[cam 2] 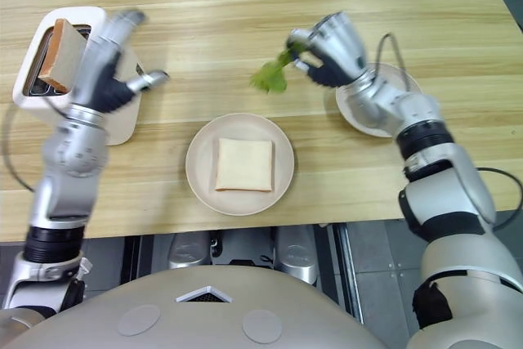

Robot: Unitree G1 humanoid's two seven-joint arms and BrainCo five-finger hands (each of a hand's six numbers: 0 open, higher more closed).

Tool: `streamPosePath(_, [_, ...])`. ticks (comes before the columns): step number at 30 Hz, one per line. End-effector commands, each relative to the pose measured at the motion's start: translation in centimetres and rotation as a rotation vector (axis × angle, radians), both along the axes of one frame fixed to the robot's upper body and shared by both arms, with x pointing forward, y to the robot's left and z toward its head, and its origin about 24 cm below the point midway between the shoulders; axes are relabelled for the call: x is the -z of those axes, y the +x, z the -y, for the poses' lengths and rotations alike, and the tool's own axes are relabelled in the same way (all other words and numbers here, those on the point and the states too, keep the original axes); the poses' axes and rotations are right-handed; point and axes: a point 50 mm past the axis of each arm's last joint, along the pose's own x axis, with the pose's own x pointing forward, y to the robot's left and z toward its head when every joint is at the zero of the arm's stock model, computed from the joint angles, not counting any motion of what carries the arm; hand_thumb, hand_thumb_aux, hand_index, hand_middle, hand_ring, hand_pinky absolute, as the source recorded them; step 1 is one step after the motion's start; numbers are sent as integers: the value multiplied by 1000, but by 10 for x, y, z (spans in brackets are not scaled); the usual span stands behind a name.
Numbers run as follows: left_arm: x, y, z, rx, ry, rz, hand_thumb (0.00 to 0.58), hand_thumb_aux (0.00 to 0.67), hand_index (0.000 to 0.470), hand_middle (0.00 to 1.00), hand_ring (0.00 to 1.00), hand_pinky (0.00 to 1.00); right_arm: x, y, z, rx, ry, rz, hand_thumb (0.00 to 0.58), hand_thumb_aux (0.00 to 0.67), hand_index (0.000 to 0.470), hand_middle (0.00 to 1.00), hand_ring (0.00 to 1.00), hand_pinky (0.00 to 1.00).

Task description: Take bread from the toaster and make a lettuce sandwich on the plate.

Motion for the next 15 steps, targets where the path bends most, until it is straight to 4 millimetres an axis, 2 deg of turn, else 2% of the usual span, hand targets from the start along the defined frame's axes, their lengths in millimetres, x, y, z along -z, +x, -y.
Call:
streamPosePath(1, [-15,-6,-31,-160,60,56,0,0,0,0,0,0,20,-18,-29,-142,-92,-79,580,670,460,1000,1000,1000])
streamPosePath(5, [-13,-12,-67,-326,98,43,0,0,0,0,0,0,44,-39,-49,-261,-177,-150,580,670,460,1000,1000,1000])
streamPosePath(9, [1,-17,-100,-479,142,-28,0,0,0,0,0,0,50,-52,-52,-306,-210,-167,580,670,460,1000,1000,1000])
streamPosePath(12, [24,-18,-111,-519,146,-146,0,0,0,0,0,0,48,-55,-49,-309,-222,-167,580,670,460,1000,1000,1000])
streamPosePath(15, [45,-17,-112,-520,136,-247,0,0,0,0,0,0,46,-59,-47,-321,-231,-170,580,670,460,1000,1000,1000])
